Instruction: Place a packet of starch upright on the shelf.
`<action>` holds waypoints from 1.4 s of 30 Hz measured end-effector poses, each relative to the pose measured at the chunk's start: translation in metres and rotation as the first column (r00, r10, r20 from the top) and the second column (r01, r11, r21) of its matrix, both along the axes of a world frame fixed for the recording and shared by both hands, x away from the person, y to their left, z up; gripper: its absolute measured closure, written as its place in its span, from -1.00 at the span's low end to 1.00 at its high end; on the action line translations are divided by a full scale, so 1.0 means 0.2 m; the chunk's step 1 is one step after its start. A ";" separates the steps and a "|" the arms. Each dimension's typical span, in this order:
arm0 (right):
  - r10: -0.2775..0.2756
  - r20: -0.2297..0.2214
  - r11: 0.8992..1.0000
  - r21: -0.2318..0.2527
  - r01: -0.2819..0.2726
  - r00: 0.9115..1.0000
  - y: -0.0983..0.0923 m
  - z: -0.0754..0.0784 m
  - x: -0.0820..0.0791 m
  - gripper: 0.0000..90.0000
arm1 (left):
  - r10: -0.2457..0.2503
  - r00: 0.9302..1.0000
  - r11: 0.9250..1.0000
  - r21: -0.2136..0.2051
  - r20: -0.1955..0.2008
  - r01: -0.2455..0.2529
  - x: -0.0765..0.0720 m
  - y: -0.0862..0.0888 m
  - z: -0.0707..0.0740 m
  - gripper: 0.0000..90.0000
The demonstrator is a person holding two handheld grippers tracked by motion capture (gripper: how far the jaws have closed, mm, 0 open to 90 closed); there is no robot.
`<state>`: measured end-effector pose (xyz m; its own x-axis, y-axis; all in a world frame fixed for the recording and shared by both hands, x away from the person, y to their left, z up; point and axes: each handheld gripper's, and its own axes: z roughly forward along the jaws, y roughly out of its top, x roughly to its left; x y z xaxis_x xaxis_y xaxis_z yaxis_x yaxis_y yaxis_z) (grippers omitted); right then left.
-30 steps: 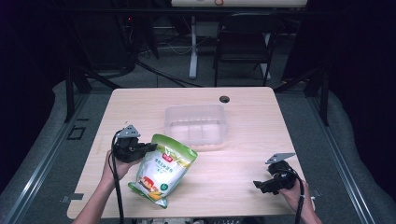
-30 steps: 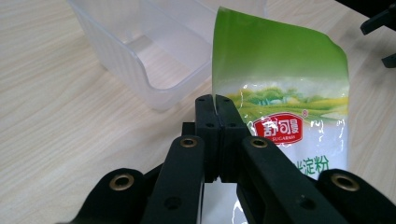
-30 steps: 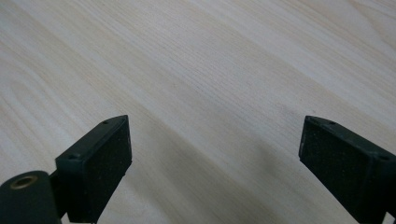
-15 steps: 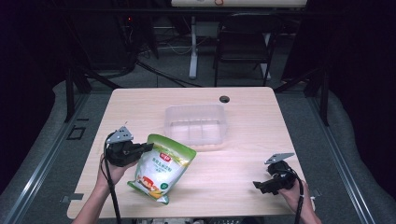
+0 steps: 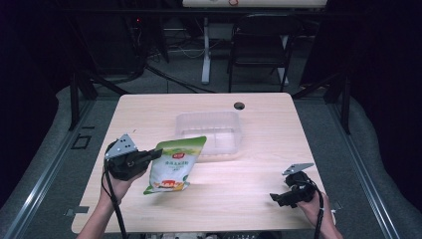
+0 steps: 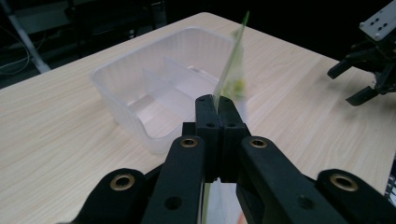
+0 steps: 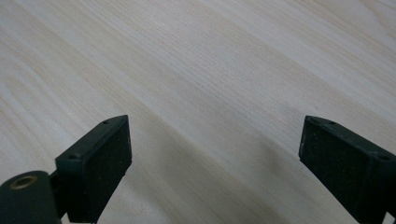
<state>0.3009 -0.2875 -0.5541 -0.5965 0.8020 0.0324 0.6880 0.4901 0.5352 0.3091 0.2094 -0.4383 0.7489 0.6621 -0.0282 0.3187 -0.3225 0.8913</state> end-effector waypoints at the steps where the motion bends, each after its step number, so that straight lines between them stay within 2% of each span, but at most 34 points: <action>1: 0.000 0.000 1.000 0.000 0.000 1.000 0.00 0.00 0.00 -0.81 | -0.003 1.000 1.000 0.000 0.002 0.003 -0.01 -0.01 0.01 1.00; 5: 0.010 -0.006 1.000 -0.004 -0.010 1.000 0.00 0.01 0.00 -0.81 | -0.007 1.000 1.000 0.003 0.010 0.007 -0.02 -0.02 0.03 1.00; 15: 0.004 -0.006 1.000 -0.003 -0.004 1.000 -0.01 0.00 0.00 -0.81 | -0.028 1.000 1.000 -0.011 -0.014 0.027 -0.01 -0.02 0.08 1.00; 21: -0.008 -0.002 1.000 -0.002 0.008 1.000 -0.02 0.00 0.01 -0.81 | -0.045 0.999 0.999 -0.019 -0.004 0.045 -0.01 -0.03 0.14 1.00; 25: -0.009 -0.002 1.000 0.018 0.009 1.000 -0.02 0.00 0.01 -0.81 | -0.049 0.999 0.999 -0.019 0.004 0.050 -0.01 -0.04 0.19 1.00; 31: -0.009 -0.001 1.000 0.023 0.009 1.000 -0.02 0.00 0.01 -0.80 | -0.038 0.999 0.998 -0.045 0.003 0.038 0.03 -0.04 0.24 1.00; 35: 0.002 0.007 1.000 0.016 -0.003 1.000 -0.02 0.01 0.00 -0.80 | -0.038 0.999 0.999 -0.028 0.010 0.038 0.06 -0.06 0.28 1.00; 42: -0.011 0.015 1.000 0.024 0.011 1.000 -0.02 0.01 0.00 -0.80 | -0.034 0.999 0.998 -0.059 0.009 0.035 0.14 -0.09 0.35 1.00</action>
